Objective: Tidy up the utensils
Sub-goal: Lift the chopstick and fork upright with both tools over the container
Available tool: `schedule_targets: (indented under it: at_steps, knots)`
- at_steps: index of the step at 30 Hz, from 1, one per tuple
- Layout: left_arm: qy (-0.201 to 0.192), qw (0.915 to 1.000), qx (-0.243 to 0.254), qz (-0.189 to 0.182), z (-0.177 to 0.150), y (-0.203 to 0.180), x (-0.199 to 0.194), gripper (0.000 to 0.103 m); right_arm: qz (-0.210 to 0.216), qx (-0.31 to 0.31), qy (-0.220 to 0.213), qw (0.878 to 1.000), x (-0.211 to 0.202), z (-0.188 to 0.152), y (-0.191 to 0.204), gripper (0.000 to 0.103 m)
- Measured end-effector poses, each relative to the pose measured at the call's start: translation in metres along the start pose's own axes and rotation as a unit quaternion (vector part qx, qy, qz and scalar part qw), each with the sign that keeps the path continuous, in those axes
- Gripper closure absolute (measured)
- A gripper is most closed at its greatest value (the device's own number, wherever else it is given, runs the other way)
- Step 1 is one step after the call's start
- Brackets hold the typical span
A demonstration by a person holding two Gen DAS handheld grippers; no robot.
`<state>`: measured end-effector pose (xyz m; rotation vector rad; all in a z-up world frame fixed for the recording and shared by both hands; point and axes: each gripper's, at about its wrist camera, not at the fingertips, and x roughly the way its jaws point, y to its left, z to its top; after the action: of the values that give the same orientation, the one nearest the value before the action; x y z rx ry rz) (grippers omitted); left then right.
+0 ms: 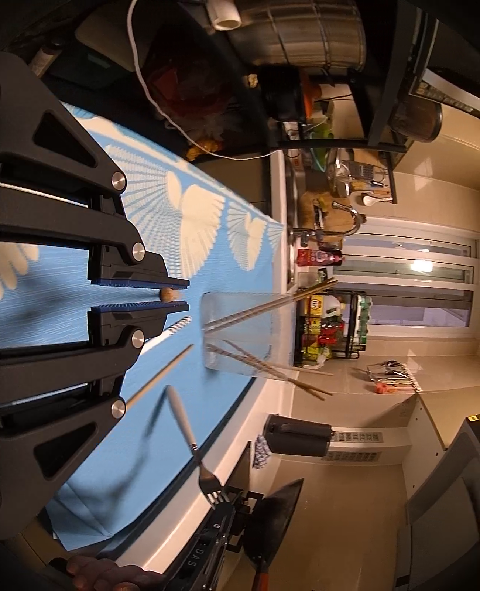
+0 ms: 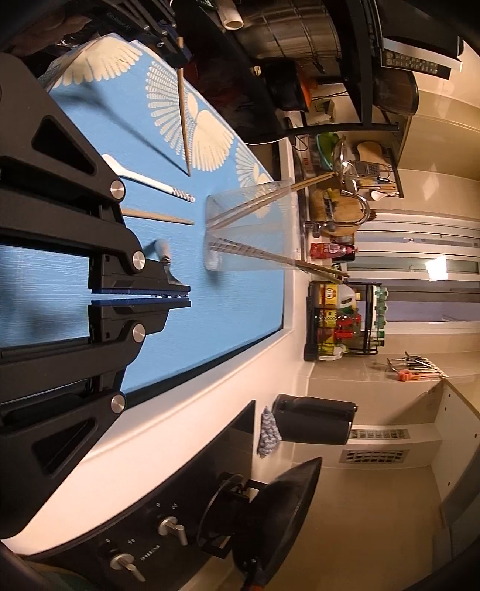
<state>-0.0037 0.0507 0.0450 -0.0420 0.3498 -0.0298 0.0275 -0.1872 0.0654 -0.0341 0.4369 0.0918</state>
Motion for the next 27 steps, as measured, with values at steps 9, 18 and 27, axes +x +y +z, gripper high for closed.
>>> schedule_targets:
  at_steps: [9, 18, 27]
  knots:
    - [-0.021, 0.9997, 0.005, -0.013, 0.065, 0.009, 0.009, 0.096, 0.006, -0.024, -0.027, 0.999, -0.003, 0.046, 0.009, 0.102]
    - [0.011, 0.9991, -0.011, -0.039, 0.115, 0.013, 0.022, 0.096, 0.015, -0.051, -0.039, 0.998, 0.003, 0.079, 0.019, 0.102]
    - [0.054, 0.997, -0.016, -0.053, 0.136, 0.008, 0.036, 0.096, 0.023, -0.075, -0.042, 0.996, 0.012, 0.099, 0.029, 0.102]
